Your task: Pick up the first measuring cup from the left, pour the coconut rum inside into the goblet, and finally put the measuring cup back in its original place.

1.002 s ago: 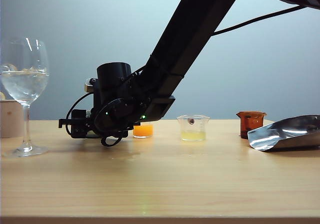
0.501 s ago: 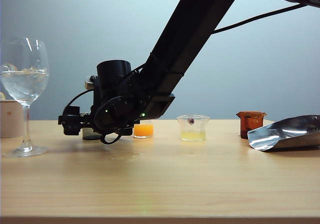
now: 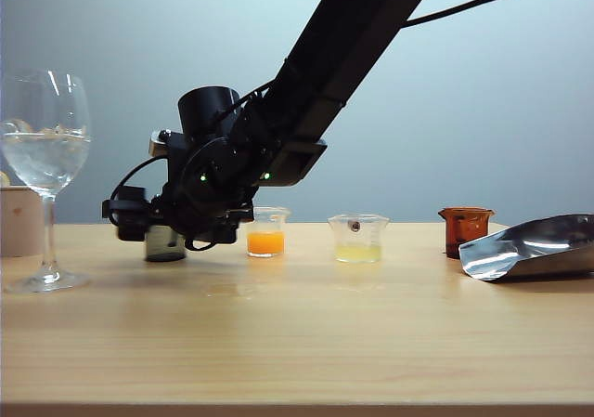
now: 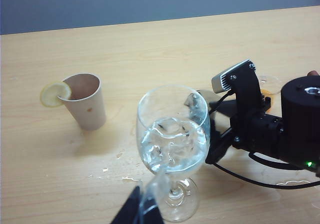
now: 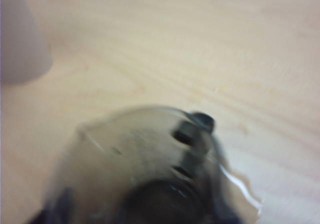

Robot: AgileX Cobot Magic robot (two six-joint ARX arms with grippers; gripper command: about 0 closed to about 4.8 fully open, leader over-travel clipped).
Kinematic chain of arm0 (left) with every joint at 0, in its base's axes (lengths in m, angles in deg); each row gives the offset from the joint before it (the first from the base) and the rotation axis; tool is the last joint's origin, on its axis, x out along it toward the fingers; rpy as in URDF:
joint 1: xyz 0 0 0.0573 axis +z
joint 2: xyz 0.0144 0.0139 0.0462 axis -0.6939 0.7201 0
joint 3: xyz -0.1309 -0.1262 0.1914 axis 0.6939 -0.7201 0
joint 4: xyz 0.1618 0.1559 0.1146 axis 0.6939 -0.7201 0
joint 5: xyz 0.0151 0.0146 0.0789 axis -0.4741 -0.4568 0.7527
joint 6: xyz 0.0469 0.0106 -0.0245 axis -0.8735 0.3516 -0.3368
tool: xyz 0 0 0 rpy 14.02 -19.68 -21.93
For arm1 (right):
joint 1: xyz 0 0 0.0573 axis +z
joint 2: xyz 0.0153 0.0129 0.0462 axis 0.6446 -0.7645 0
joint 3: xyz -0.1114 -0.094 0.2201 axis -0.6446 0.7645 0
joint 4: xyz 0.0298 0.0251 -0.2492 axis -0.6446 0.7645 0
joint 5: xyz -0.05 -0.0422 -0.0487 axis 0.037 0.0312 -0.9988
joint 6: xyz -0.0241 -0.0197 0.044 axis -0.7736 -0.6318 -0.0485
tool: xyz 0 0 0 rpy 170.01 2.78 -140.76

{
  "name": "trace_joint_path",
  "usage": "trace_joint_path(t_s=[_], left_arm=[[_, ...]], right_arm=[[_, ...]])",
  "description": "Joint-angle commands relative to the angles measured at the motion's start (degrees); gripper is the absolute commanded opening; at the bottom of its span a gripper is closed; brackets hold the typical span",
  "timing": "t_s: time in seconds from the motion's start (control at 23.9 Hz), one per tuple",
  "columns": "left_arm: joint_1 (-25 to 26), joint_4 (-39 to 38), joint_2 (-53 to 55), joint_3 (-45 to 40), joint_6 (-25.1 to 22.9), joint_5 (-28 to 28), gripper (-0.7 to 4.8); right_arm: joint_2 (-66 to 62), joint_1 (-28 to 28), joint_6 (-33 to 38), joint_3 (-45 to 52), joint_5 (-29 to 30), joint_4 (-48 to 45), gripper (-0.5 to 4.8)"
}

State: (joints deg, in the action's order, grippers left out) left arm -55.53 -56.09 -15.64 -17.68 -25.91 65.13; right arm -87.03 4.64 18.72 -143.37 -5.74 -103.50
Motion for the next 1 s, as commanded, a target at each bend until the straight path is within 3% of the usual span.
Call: trace_joint_path(t_s=[0.04, 0.5, 1.0], left_arm=[[0.1, 0.4, -0.1, 0.3, 0.0, 0.1, -0.03], [0.1, 0.4, -0.1, 0.3, 0.0, 0.1, -0.03], [0.1, 0.4, -0.1, 0.3, 0.0, 0.1, -0.03]], right_arm=[[1.2, -0.1, 0.0, -0.1, 2.7, 4.1, 3.46], [5.4, -0.6, -2.6, 2.5, 3.0, 10.5, 3.46], [26.2, -1.2, -1.8, 31.7, 1.9, -0.7, 3.46]])
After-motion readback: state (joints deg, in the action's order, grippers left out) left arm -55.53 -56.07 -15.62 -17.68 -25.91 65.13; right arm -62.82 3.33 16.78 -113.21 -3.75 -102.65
